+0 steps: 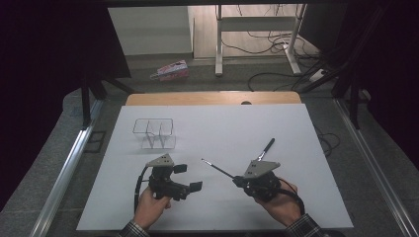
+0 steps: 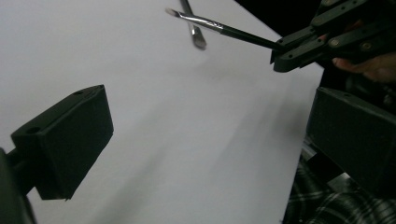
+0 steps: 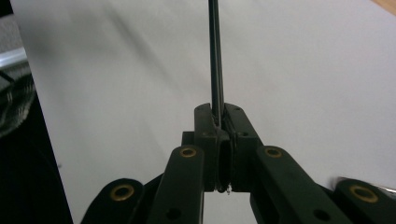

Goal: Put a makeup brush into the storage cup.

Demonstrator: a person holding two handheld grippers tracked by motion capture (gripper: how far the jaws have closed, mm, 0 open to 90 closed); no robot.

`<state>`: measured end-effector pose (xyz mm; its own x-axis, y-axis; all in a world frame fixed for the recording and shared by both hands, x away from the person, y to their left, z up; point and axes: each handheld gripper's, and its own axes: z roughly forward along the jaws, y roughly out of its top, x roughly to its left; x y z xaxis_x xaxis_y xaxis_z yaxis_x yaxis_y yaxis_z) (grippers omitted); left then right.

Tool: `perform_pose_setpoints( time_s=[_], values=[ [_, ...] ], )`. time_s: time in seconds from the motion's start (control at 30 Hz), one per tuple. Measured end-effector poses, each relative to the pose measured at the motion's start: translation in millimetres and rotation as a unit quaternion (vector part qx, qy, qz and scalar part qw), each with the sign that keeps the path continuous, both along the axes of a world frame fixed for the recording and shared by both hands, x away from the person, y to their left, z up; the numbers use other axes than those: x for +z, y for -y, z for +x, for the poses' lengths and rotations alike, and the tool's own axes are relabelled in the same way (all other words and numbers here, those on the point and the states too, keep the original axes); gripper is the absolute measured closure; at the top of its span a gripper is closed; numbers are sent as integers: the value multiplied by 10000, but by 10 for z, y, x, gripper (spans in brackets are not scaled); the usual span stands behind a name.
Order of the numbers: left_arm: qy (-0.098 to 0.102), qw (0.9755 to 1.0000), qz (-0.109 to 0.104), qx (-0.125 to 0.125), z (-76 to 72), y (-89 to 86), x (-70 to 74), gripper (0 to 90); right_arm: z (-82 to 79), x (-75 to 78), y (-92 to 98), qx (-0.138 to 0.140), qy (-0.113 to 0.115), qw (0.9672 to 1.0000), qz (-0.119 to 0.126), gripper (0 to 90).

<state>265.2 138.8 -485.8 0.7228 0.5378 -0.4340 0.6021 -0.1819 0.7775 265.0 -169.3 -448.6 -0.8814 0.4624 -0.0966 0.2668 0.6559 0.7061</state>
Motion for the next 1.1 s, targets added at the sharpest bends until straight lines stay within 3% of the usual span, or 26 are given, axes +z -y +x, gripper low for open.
perform_pose_setpoints(
  time_s=[0.13, 0.23, 0.43, 0.73, 0.93, 1.1],
  values=[
    [-177, 9997, -163, -64, 18, 12, 30, 14, -18, 3, -4, -71, 10, 9995, 300, 845],
    [-177, 9997, -150, -83, 19, 27, 58, 16, -45, 4, -25, -80, 50, 9988, 483, 845],
    [-141, 9996, -205, -143, 24, 85, 107, 15, -90, -16, -88, -72, 58, 9977, 678, 845],
    [-272, 9983, -361, -376, 29, 168, 138, 45, -156, -21, -146, -65, 193, 9952, 954, 845],
    [-314, 9973, -477, -455, 38, 230, 155, 146, -196, -42, -192, -63, 289, 9944, 1019, 844],
    [-369, 9961, -642, -472, 52, 238, 144, 313, -219, -51, -222, -16, 346, 9932, 1115, 844]
  ],
)
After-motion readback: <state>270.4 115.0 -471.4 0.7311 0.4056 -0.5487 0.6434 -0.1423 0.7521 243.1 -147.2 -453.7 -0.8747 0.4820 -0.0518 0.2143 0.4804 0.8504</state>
